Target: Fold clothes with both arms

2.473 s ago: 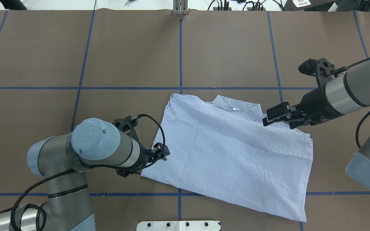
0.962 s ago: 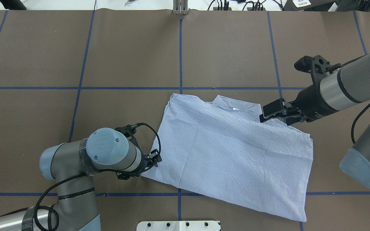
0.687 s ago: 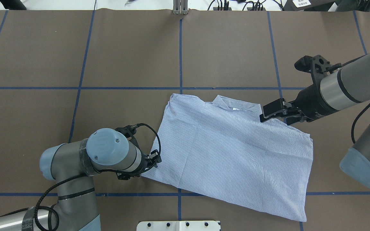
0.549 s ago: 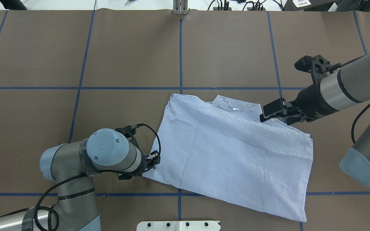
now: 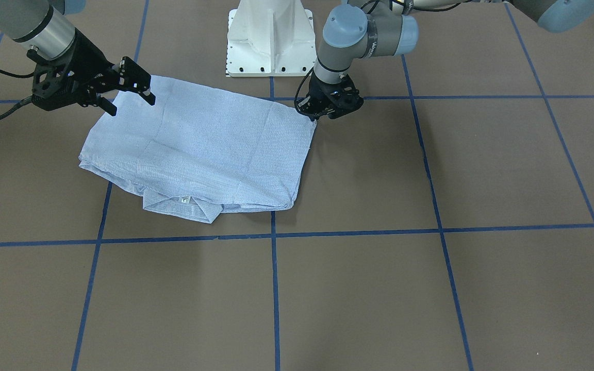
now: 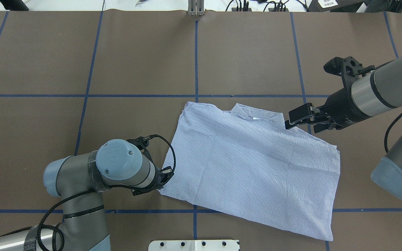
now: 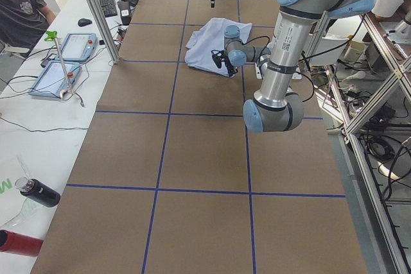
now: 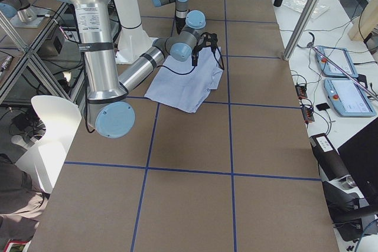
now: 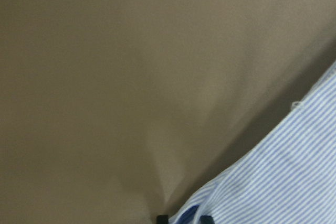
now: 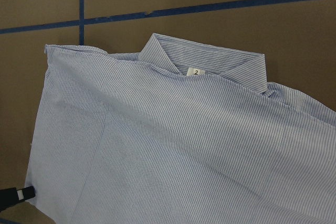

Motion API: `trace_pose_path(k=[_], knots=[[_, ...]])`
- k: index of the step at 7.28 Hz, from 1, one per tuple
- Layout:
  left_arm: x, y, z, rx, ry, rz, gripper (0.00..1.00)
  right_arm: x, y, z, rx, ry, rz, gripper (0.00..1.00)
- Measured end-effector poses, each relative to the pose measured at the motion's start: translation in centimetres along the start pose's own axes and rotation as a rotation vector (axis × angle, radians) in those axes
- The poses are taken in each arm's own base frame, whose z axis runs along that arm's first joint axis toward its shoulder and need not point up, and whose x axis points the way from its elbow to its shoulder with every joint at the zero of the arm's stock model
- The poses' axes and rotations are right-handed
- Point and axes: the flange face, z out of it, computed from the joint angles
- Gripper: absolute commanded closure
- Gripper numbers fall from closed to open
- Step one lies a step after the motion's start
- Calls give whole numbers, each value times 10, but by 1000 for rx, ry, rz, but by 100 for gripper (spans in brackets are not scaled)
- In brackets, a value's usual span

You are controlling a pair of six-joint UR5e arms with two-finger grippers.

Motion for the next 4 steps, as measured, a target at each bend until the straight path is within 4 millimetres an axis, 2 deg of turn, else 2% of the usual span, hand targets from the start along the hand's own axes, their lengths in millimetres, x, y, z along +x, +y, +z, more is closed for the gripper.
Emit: trace_pose_path(k=[2,3,4], knots=[[4,-1,-10,7,-10,-6,100,3,-4,-2,8,4,7,0],[6,-12,-15,24,-16,-17,100,4,-5,-3,11,4,9,0],[8,-34,-24,54,-12,-31,100,5,-7,-5,16,4,12,0]])
